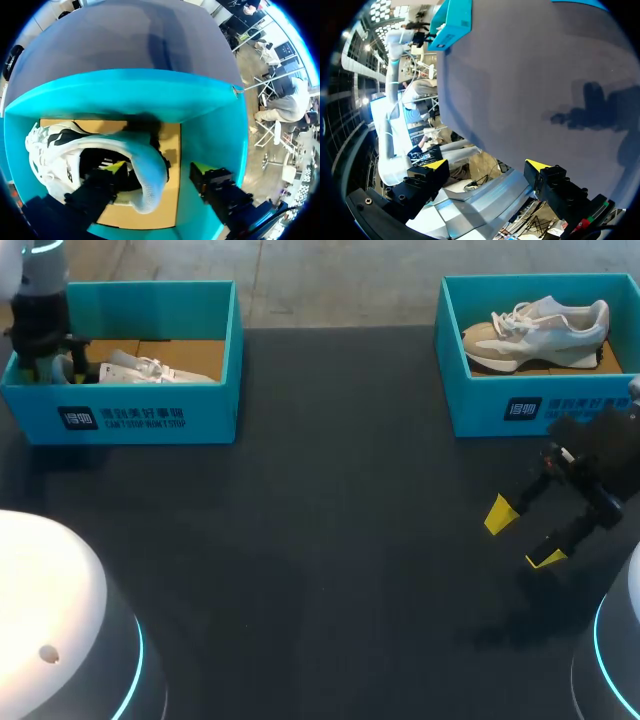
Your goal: Take the shoe out of the shoebox, open the shoe tongue, remove and reinsert the insole, then place the shoe into the shoebox
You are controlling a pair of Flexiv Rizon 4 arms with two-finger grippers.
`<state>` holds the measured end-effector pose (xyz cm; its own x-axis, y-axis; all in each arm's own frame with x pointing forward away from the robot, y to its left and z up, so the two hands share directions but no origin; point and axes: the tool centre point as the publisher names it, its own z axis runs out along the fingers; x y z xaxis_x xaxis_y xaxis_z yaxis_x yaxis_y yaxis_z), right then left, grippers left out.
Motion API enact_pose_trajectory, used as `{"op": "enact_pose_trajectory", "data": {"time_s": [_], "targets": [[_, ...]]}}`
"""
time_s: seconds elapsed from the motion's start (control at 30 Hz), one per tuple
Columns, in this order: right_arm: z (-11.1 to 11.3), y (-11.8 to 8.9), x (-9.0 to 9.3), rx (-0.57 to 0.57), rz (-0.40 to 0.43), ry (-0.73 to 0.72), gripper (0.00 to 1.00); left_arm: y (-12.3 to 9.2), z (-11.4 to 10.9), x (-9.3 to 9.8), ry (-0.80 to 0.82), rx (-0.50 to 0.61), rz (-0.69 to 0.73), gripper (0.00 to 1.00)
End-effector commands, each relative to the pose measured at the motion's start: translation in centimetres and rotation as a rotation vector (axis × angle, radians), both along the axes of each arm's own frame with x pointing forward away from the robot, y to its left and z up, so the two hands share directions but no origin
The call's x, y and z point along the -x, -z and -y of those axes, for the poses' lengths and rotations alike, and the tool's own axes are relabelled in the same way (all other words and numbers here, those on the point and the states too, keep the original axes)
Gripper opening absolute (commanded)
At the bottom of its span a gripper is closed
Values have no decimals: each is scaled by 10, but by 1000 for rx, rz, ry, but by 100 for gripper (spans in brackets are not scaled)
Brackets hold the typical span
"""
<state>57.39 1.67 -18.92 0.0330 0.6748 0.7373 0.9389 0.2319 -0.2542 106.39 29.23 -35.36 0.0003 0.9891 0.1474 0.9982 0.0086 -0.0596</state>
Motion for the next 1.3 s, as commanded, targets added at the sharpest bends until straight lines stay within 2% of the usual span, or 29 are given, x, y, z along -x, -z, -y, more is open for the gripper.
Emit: {"op": "enact_pose_trajectory", "data": {"time_s": [0.03,0.27,0.57,0.87,1.07,1.3], "targets": [[0,1,1,1,1,2,100,-5,-3,2,1,15,8,100],[0,1,1,1,1,2,100,-22,-3,0,-6,54,40,100],[0,1,1,1,1,2,100,-62,0,1,-10,77,97,100],[0,1,1,1,1,2,100,-90,7,7,-15,78,113,100],[0,1,1,1,1,2,100,-111,8,18,-51,60,107,100],[0,1,1,1,1,2,100,-138,9,43,-85,86,108,100]]}}
